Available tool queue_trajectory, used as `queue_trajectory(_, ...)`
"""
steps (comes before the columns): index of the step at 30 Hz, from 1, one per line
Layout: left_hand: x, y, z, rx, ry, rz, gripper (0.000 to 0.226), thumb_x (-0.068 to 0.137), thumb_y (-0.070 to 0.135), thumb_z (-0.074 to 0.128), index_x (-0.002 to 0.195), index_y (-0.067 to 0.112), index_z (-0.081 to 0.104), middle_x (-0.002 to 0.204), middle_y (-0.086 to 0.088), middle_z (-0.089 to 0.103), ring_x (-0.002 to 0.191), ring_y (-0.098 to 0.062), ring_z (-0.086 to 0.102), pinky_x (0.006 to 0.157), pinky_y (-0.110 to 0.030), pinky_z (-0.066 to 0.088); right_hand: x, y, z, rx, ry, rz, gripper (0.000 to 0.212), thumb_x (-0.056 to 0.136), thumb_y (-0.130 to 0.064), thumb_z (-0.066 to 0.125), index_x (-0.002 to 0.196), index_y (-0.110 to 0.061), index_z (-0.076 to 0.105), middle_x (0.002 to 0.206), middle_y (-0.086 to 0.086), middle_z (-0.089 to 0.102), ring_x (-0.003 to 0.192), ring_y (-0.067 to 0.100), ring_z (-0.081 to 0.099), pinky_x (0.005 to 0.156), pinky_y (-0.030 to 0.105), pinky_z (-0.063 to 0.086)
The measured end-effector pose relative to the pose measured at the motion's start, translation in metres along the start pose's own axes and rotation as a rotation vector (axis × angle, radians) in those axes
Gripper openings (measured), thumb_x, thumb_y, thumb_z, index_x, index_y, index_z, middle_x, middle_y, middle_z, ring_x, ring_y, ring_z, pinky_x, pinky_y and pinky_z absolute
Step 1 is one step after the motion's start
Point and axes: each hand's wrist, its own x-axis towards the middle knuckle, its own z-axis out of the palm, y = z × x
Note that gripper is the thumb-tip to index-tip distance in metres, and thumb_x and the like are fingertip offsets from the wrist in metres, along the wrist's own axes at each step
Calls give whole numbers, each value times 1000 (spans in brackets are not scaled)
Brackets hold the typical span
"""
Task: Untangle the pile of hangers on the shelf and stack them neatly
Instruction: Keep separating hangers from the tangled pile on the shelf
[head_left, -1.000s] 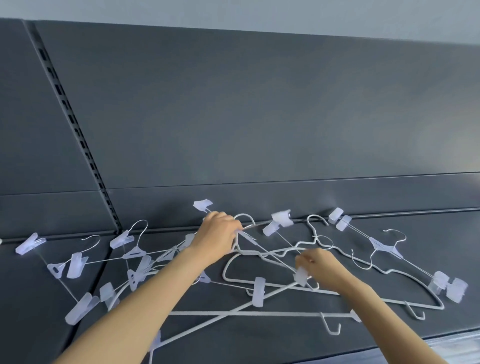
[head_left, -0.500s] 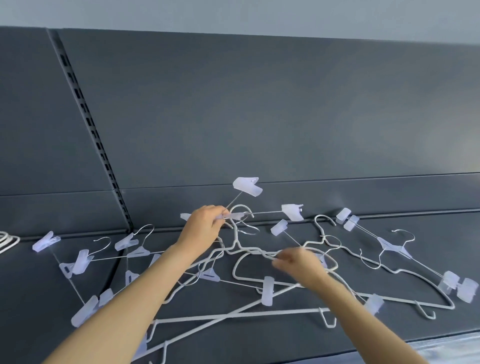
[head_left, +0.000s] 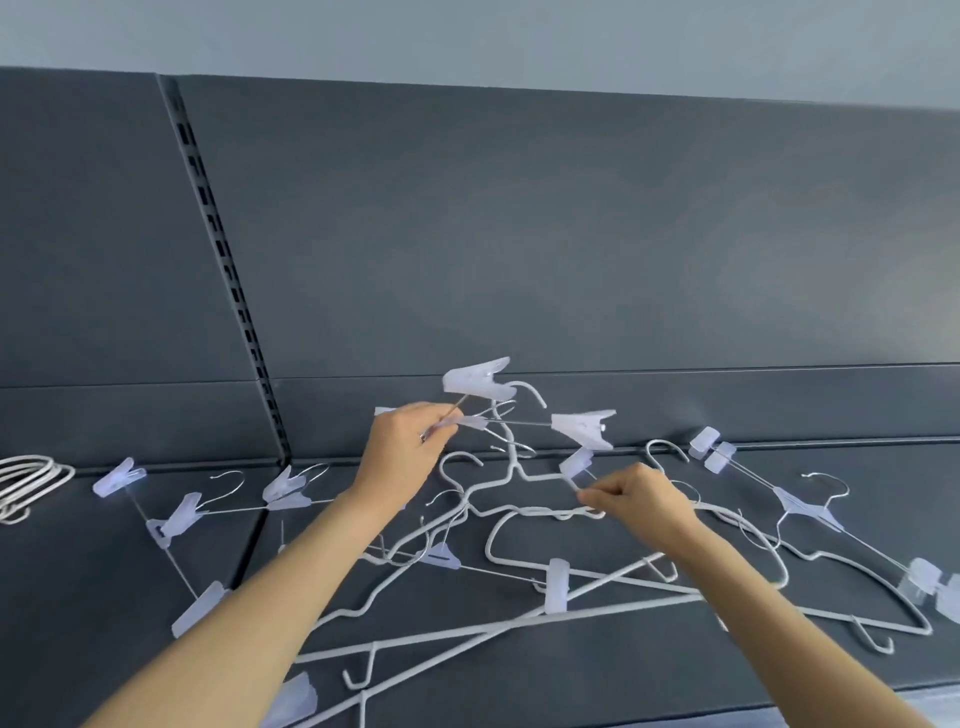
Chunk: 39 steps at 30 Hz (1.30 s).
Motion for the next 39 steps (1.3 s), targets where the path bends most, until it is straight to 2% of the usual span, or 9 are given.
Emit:
queue_trajectory(4, 5, 14, 7, -12, 16, -16, 12, 83, 0, 60, 76, 0, 69, 51, 7, 42, 43, -1, 42, 46, -8, 28, -3, -13, 6, -75, 33, -19, 44, 84, -40, 58, 50, -15, 45, 43, -3, 33, 48, 13, 28, 49, 26, 25)
queue_trajectory(11, 6, 21, 14, -94, -2, -92, 14, 86, -1, 57, 78, -2, 69, 58, -10, 42, 39, -8, 36, 45, -4, 28, -12, -15, 6, -59, 88, -11, 43, 84, -39, 57, 55, -10, 43, 38, -2, 30, 47, 14, 23, 49, 29, 23)
queue_trajectory(15, 8, 29, 26, -185, 48, -153, 19, 84, 10, 64, 81, 27, 72, 55, 4, 50, 56, -12, 37, 56, -32, 47, -13, -20, 11, -30, 61, 6, 49, 84, -37, 58, 51, -14, 32, 40, -2, 25, 47, 14, 20, 49, 29, 20)
queue_trajectory(19, 12, 41, 31, -190, 44, -124, 11, 82, 7, 65, 89, 9, 73, 66, -2, 58, 63, -16, 45, 64, -44, 53, -11, -21, 18, -22, 41, 53, 35, 83, -37, 59, 74, -4, 65, 58, 1, 37, 53, 17, 27, 49, 27, 23)
queue_trajectory(24, 17, 14, 2, -31, 92, -70, 11, 81, 5, 65, 88, 6, 73, 72, -21, 68, 61, -16, 48, 63, -37, 49, -14, 9, 4, 35, 67, 149, 40, 80, -38, 62, 52, -14, 46, 53, -1, 27, 56, 18, 24, 53, 29, 21)
queue_trajectory(27, 11, -7, -17, 133, 46, -32, 13, 80, 7, 65, 90, 6, 73, 73, -16, 70, 60, -24, 55, 65, -35, 47, -16, 21, -12, 92, 79, 162, 36, 78, -37, 66, 45, -22, 58, 45, -4, 31, 55, 17, 28, 56, 29, 25)
queue_trajectory(31, -6, -36, -33, 279, -35, -52, 17, 82, -2, 62, 94, 3, 72, 86, -9, 71, 72, -24, 62, 74, -34, 51, -16, 28, -30, 123, 128, 113, 23, 77, -38, 66, 61, -22, 69, 44, -6, 41, 54, 15, 36, 58, 29, 32)
queue_trajectory(34, -18, -55, -44, 318, -47, -145, 13, 84, -2, 58, 90, 3, 68, 84, -9, 68, 68, -21, 56, 61, -25, 43, -18, 31, -37, 196, 149, 73, 33, 79, -32, 67, 47, -27, 63, 43, -7, 38, 52, 15, 32, 56, 29, 29)
queue_trajectory(39, -33, -84, -62, 392, -102, -243, 21, 84, -9, 48, 76, 10, 54, 78, -9, 59, 66, -23, 47, 56, -26, 34, -21, 42, -41, 251, 210, 58, 24, 80, -25, 69, 58, -14, 69, 49, 2, 50, 46, 5, 34, 56, 27, 30)
